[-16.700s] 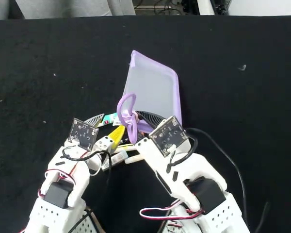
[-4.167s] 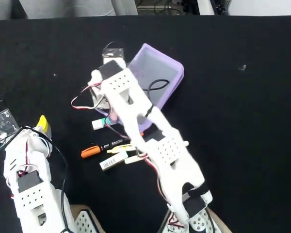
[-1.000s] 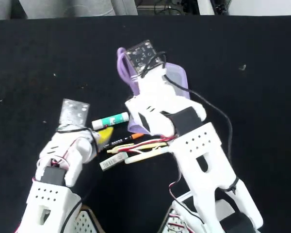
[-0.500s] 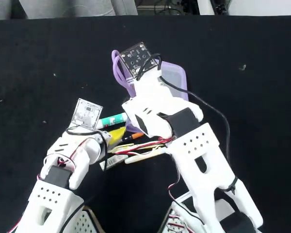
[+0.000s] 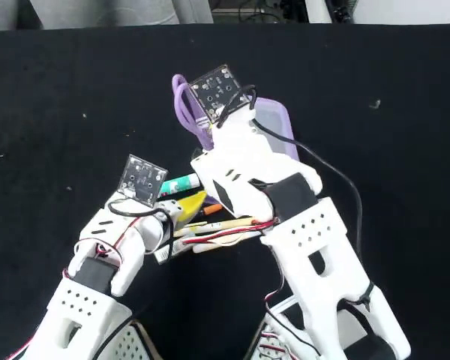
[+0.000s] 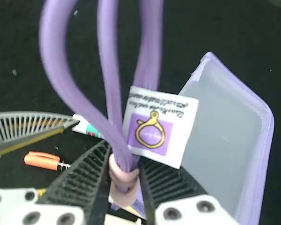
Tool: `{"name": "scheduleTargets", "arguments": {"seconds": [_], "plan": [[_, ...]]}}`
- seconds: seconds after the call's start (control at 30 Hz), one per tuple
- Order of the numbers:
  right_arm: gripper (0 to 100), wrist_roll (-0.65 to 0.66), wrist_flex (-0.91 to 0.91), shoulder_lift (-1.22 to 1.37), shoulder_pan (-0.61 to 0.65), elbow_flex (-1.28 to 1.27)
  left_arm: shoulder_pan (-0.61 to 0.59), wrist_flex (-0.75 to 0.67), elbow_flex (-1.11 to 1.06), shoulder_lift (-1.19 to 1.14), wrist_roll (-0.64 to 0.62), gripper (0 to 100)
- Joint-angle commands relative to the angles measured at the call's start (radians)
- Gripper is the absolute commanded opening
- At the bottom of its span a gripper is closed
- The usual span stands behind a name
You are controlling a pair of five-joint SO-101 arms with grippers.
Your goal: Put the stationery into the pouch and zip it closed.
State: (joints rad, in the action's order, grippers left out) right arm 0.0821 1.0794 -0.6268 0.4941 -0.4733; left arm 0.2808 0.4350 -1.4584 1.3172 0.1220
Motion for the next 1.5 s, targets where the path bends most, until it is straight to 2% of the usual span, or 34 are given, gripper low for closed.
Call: {"name": "scheduleTargets", "arguments": {"seconds": [0.0, 0.17, 0.4, 0.77, 0.93, 1.47], "plan": [[1.1, -0.002, 0.006, -0.044, 0.017, 0.030, 0.015, -0.021, 0.016, 0.009, 0.012, 32], [1.1, -0.002, -0.002, -0.042, 0.015, 0.028, 0.005, -0.017, 0.024, 0.009, 0.006, 32], [1.1, -0.002, -0.048, -0.042, 0.012, -0.010, 0.027, 0.100, 0.062, 0.081, 0.006, 32], [1.1, -0.003, -0.034, -0.045, 0.017, -0.018, 0.033, 0.078, -0.097, 0.331, 0.014, 32], [1.1, -0.003, -0.021, -0.050, 0.017, -0.012, 0.027, 0.015, -0.165, 0.324, 0.104, 32], [1.1, -0.003, 0.005, -0.051, 0.017, -0.007, 0.025, -0.020, -0.148, 0.315, 0.089, 32]]}}
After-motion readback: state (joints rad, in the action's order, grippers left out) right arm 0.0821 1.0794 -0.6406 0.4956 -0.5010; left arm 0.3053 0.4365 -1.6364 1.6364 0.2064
